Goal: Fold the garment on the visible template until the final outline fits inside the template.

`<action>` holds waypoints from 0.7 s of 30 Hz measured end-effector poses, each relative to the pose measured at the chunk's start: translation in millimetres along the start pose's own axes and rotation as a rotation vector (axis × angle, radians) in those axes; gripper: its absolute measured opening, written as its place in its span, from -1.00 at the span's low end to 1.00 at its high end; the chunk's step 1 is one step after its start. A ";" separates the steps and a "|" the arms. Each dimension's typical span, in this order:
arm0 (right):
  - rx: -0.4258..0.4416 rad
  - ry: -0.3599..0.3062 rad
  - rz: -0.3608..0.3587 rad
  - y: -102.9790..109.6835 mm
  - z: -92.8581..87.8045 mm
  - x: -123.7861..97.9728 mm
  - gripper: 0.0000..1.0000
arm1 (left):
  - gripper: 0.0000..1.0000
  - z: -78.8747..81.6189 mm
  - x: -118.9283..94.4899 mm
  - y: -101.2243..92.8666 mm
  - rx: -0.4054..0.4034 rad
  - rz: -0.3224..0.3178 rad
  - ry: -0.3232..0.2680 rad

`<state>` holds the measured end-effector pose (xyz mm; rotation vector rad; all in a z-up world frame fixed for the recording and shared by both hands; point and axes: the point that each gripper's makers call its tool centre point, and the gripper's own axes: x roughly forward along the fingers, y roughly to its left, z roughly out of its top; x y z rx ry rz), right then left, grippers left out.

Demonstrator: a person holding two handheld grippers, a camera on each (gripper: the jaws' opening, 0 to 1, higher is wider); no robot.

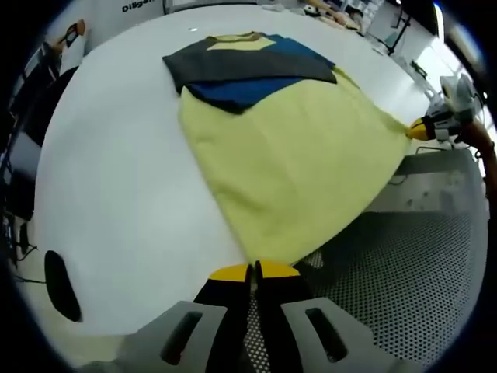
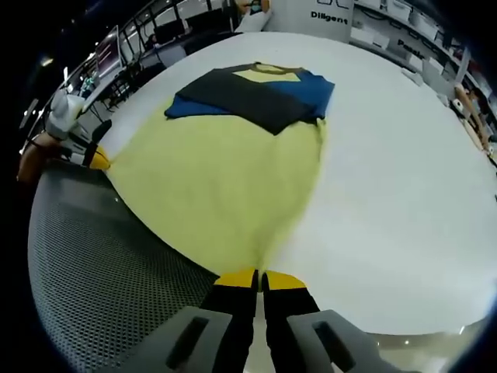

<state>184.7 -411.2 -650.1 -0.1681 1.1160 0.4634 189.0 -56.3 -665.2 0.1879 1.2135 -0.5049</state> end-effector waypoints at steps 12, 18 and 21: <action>0.006 -0.093 -0.021 -2.4 33.9 -19.8 -1.00 | -1.00 29.7 -19.5 10.6 -0.034 0.029 -0.095; -0.002 -0.143 -0.030 -6.1 53.4 -30.0 -1.00 | -1.00 47.2 -32.0 14.4 -0.035 0.048 -0.148; -0.003 -0.170 -0.038 -8.9 64.0 -34.6 -1.00 | -1.00 58.4 -37.1 18.9 -0.051 0.058 -0.186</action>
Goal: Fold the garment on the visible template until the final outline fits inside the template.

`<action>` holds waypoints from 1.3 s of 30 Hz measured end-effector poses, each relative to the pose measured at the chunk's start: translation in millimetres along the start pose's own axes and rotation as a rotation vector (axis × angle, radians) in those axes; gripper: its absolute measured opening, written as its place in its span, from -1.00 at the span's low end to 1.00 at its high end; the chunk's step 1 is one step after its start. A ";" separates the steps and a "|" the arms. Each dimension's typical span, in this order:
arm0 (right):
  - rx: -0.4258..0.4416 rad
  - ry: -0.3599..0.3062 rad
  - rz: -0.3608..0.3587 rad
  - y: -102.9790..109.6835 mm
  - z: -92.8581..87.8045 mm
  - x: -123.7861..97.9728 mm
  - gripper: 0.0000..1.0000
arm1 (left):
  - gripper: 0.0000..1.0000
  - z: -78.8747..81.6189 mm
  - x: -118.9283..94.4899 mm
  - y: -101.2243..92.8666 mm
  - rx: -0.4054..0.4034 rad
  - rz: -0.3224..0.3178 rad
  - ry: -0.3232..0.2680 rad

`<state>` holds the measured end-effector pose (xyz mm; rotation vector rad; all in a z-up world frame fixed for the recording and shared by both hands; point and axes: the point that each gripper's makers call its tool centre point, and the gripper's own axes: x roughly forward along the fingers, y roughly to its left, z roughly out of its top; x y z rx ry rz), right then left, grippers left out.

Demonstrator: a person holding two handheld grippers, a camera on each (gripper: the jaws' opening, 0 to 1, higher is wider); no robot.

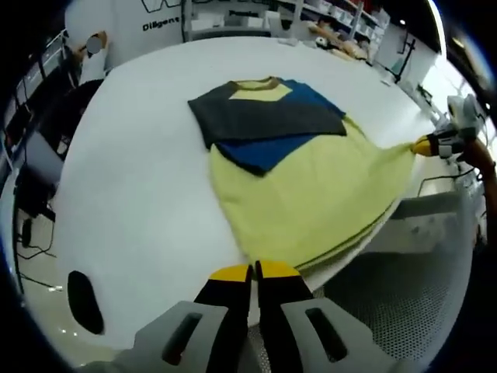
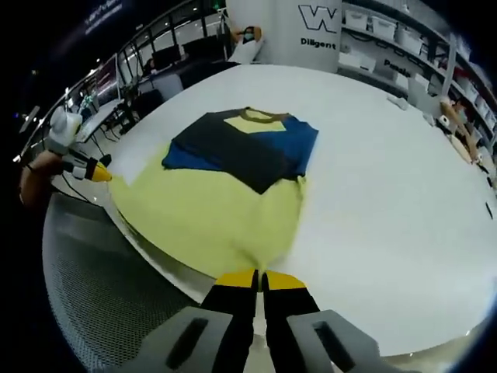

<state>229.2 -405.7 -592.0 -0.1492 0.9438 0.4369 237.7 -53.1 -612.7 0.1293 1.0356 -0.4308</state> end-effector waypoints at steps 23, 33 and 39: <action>0.072 -0.174 -0.020 -23.6 70.2 -9.5 -1.00 | -1.00 83.1 -19.4 21.5 -0.028 0.024 -0.210; 0.090 -0.236 -0.038 -36.7 104.2 -7.4 -1.00 | -1.00 114.0 -18.5 29.8 -0.006 0.034 -0.251; 0.084 -0.247 -0.055 -44.4 117.8 -4.4 -1.00 | -1.00 140.9 -19.0 36.6 -0.002 0.046 -0.300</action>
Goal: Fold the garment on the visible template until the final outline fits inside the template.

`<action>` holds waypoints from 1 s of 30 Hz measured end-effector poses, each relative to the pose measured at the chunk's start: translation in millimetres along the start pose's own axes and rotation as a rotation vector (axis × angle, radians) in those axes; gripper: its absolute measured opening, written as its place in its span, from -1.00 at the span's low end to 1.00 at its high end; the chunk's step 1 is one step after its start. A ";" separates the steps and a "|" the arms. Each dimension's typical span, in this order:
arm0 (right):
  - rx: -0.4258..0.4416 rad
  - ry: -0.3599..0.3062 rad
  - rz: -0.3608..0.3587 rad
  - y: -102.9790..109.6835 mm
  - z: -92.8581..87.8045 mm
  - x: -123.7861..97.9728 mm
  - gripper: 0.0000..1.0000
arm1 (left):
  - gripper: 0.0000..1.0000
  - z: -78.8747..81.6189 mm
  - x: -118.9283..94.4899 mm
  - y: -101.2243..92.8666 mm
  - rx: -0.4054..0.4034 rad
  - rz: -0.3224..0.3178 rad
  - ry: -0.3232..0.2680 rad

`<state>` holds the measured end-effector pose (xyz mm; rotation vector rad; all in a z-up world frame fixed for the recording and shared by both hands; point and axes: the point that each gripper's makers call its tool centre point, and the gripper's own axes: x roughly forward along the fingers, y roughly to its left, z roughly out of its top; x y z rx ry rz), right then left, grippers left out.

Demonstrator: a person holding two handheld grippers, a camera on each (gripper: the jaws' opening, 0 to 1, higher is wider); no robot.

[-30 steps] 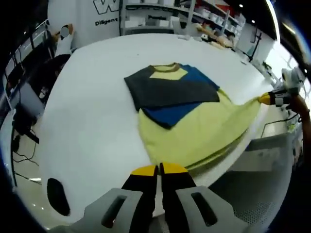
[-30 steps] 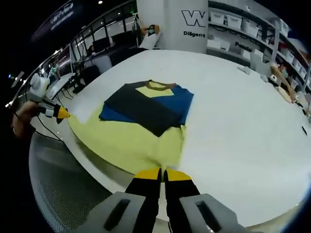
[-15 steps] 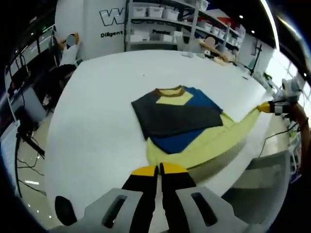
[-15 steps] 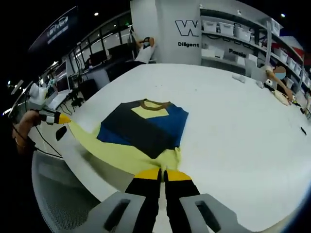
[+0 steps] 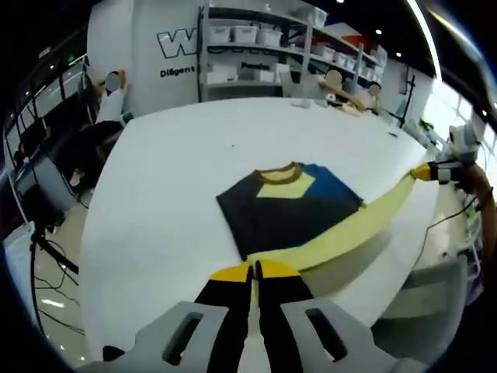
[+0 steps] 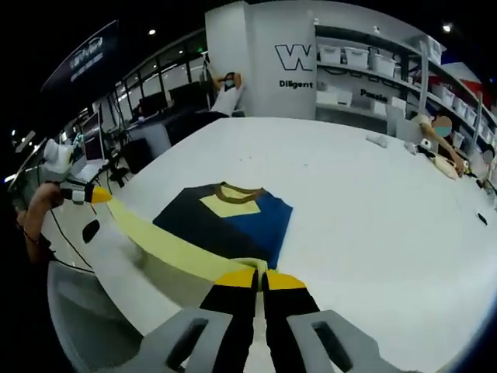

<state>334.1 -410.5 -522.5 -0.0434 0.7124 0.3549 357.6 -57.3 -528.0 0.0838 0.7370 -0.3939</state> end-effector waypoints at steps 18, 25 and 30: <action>-0.003 -0.050 -0.033 -15.1 42.8 18.8 -1.00 | -1.00 60.6 21.3 14.8 -0.011 0.043 -0.090; 0.013 -0.065 -0.029 -21.0 56.1 31.3 -1.00 | -1.00 74.8 32.3 24.3 -0.051 0.049 -0.114; 0.035 -0.071 -0.020 -25.3 64.7 42.4 -1.00 | -1.00 86.2 41.7 38.2 -0.061 0.096 -0.134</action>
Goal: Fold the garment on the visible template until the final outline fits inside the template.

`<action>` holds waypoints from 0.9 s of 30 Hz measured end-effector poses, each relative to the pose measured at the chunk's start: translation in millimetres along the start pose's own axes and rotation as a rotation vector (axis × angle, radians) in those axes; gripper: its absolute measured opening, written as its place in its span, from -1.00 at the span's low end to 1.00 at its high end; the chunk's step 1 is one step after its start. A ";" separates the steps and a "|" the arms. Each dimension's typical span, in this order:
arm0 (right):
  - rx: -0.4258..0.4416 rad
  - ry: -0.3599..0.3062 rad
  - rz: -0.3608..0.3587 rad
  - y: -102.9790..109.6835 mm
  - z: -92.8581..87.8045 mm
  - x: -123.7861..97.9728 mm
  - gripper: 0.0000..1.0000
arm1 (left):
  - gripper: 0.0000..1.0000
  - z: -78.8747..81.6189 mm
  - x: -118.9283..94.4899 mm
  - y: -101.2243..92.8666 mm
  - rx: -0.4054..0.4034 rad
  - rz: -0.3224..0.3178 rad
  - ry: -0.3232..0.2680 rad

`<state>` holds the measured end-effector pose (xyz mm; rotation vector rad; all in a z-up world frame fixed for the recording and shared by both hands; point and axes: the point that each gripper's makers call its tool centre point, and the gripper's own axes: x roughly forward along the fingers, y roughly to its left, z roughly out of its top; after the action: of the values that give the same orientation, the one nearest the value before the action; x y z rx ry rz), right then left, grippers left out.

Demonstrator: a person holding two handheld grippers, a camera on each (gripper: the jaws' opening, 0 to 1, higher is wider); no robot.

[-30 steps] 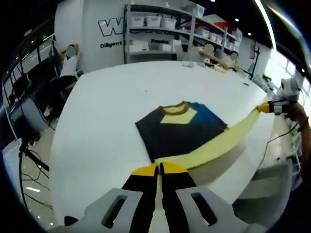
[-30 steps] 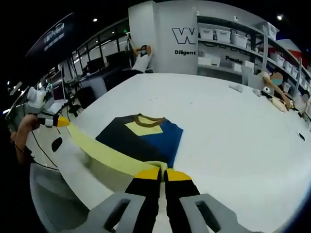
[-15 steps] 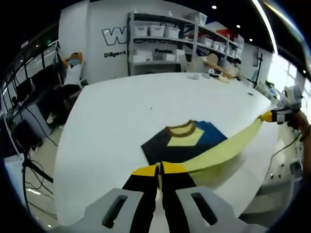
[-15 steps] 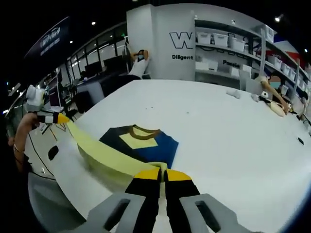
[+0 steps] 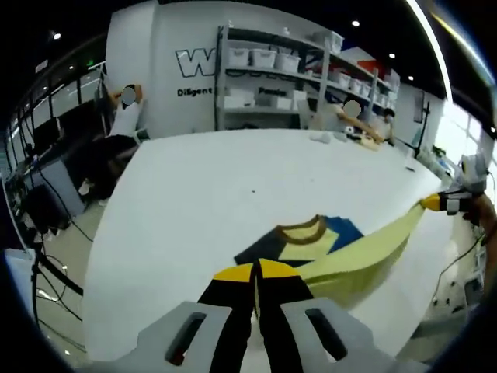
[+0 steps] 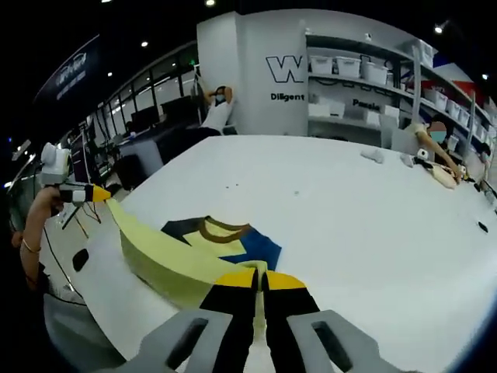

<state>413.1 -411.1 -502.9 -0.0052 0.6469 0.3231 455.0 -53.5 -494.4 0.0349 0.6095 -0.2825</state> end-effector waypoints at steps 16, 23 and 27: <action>0.000 0.072 -0.004 -5.7 -14.5 34.0 -1.00 | -1.00 -20.8 36.2 -8.6 0.005 -0.034 0.069; 0.004 0.077 -0.002 -6.4 -19.6 35.6 -1.00 | -0.99 -42.5 47.0 -17.3 0.007 -0.094 0.103; 0.002 0.083 -0.001 -7.1 -22.4 37.1 -1.00 | -0.90 -55.3 53.8 -22.8 0.040 -0.115 0.134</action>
<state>429.8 -409.2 -543.4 -0.0170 0.7294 0.3224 460.0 -82.6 -569.3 0.0577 0.7402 -0.4065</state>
